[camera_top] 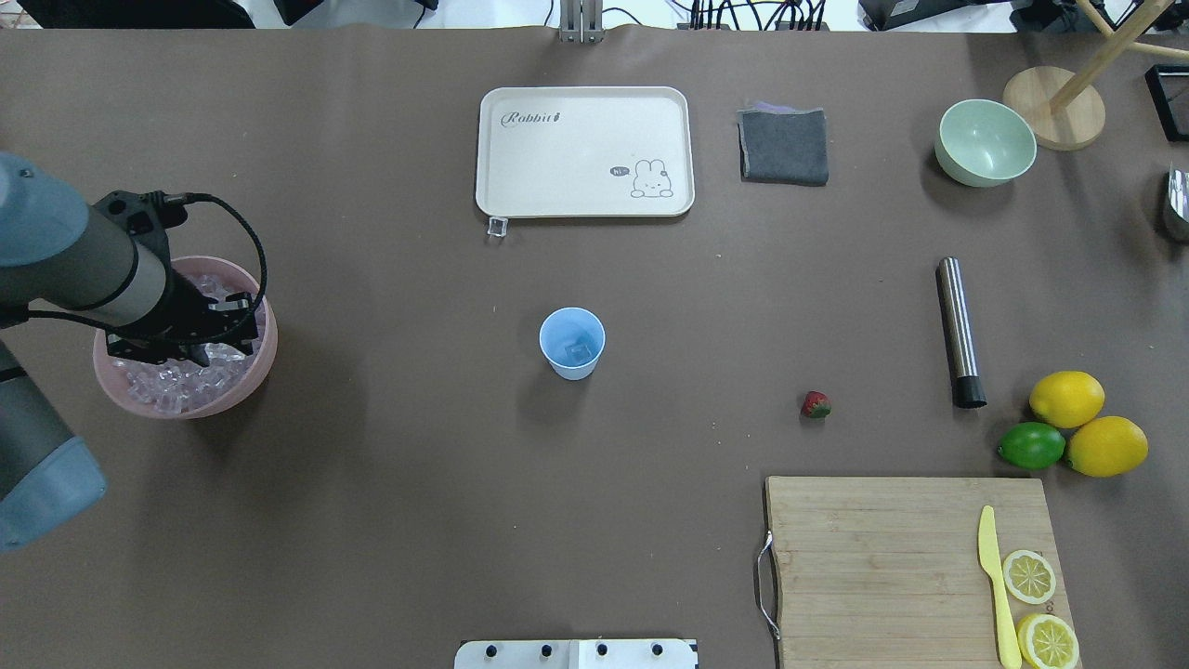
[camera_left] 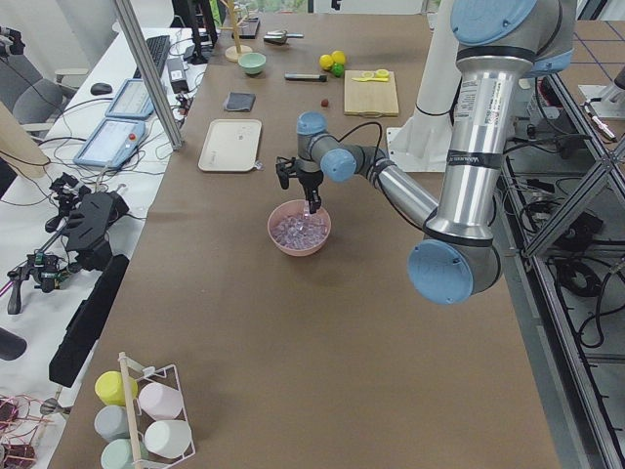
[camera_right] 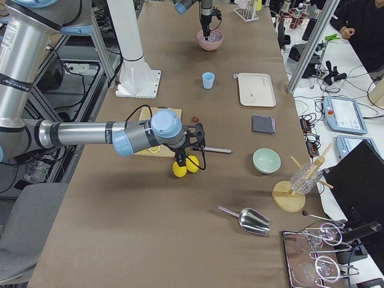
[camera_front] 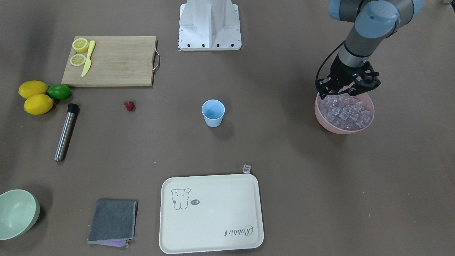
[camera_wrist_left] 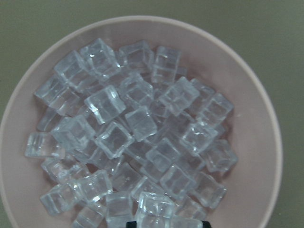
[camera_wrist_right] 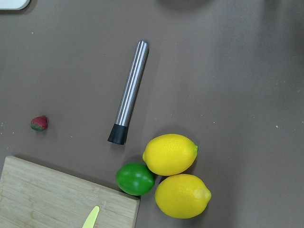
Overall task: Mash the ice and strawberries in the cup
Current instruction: 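Close the left gripper on a third ice cube in the bowl, then carry the ice cube with the left gripper over the light-blue cup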
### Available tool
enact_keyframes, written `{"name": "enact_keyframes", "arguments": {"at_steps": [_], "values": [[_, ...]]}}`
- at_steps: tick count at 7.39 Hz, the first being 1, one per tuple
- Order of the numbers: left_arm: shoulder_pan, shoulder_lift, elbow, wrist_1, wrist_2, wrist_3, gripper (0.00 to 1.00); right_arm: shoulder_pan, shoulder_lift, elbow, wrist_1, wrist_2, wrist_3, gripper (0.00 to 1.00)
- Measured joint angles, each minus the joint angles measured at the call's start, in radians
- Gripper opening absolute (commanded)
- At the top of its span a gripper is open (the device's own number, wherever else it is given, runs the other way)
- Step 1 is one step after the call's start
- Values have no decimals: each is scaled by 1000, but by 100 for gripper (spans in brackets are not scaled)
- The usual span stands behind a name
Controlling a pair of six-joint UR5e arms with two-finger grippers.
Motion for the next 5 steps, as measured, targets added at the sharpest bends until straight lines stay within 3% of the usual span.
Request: {"name": "enact_keyframes", "arguments": {"at_steps": [2,5], "values": [[7,-179,33,87,0,-48,0,-1,1,0,0,1,0,100],[80,-434,152,115,7,-181,0,-1,3,-2,-2,0,0,100]]}}
